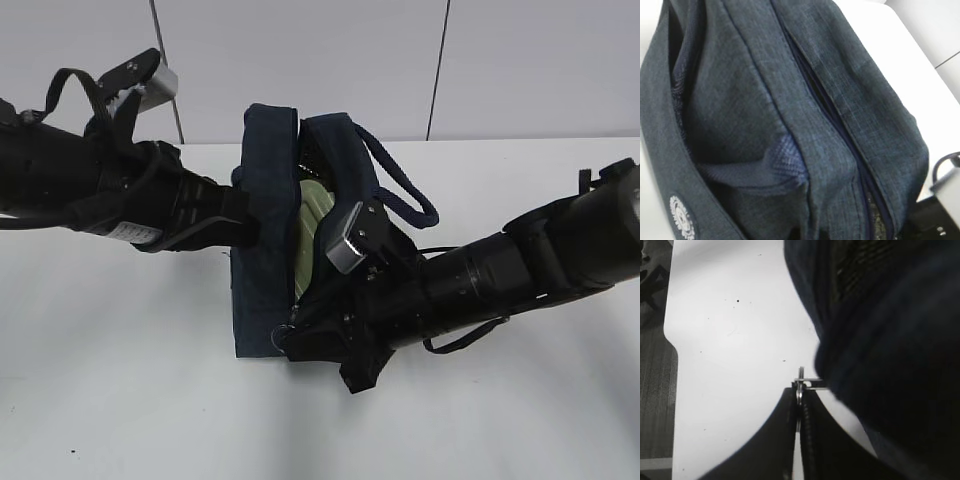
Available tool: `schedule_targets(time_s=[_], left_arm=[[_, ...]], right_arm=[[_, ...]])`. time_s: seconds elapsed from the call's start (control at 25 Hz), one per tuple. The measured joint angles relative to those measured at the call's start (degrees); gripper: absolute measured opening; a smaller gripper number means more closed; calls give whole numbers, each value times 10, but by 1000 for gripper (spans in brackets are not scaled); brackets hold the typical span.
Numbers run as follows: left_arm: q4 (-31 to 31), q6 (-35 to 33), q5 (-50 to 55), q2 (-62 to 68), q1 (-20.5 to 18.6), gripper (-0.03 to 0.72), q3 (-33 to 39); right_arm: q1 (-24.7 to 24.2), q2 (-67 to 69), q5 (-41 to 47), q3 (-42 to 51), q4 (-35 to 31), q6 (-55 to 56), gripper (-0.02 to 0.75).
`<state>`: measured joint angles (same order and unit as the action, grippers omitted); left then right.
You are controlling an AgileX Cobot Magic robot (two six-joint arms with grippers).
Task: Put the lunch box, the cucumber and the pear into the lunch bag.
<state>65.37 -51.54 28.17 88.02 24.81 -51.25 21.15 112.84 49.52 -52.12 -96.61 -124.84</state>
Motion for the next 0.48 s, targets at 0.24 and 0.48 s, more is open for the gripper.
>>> schedule_targets(time_s=[0.24, 0.48], left_arm=[[0, 0, -2, 0, 0, -13, 0], [2, 0, -2, 0, 0, -12, 0]], right_arm=[[0, -29, 0, 0, 23, 29, 6], [0, -60, -5, 0, 50, 50, 6]])
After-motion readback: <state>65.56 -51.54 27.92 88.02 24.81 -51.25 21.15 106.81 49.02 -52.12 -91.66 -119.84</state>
